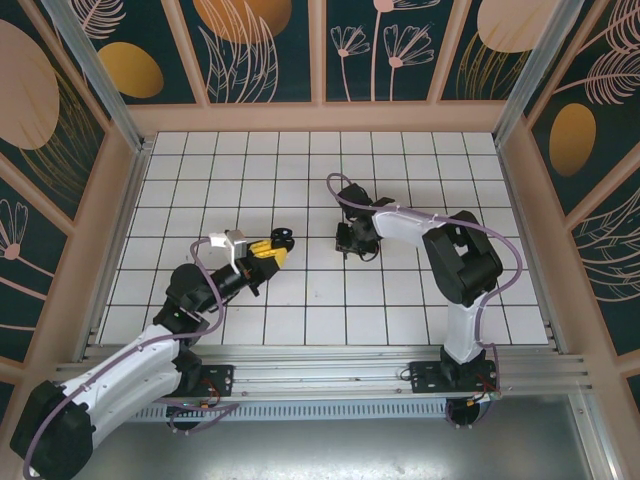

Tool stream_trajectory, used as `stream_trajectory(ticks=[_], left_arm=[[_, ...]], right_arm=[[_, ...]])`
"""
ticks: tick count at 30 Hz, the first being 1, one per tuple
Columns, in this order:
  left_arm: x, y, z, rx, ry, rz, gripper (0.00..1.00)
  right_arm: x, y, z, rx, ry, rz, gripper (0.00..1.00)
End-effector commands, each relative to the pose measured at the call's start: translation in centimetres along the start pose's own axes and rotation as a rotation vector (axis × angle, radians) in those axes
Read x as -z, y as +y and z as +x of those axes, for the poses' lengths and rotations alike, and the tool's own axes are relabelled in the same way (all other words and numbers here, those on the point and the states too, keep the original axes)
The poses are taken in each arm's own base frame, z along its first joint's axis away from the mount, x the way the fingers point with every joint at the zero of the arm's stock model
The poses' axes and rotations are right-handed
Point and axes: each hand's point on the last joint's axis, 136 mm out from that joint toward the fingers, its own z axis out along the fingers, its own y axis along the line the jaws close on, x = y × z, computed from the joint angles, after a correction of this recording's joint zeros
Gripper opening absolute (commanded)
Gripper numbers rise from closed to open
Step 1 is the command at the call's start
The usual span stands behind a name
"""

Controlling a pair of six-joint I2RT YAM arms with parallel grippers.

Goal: Insert the wireless bluetooth earbuds into the charging case

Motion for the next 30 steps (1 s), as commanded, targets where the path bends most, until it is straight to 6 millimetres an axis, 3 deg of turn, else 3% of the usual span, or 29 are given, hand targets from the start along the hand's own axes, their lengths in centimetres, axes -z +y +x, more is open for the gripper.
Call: stream_trajectory(ticks=[1,8,16,22,30], left_arm=[[0.3,-0.1,0.0,-0.009,-0.009,-0.002,0.0],[0.4,-0.2,-0.4,-0.007,-0.019,0.001,0.0],[0.4,-0.7,-0.8,0.009,-0.051,0.034,0.0],[-0.3,-1.3,-1.5,-0.001,-0.056,0.067,0.0],[-2.4,-1.6,-2.3,-0.017,-0.053,0.104,0.0]], right_arm=[[-0.3,0.1,0.2,0.022,0.014,0.021,0.23],[1.9,0.8,-0.6,0.021,-0.033,-0.009,0.21],[6.5,1.7,-2.2,0.008,-0.146,-0.058,0.21],[11.5,2.7,-3.2,0.001,-0.268,-0.108,0.2],[19.9,5.3,-3.6,0.014,-0.47,-0.264,0.19]])
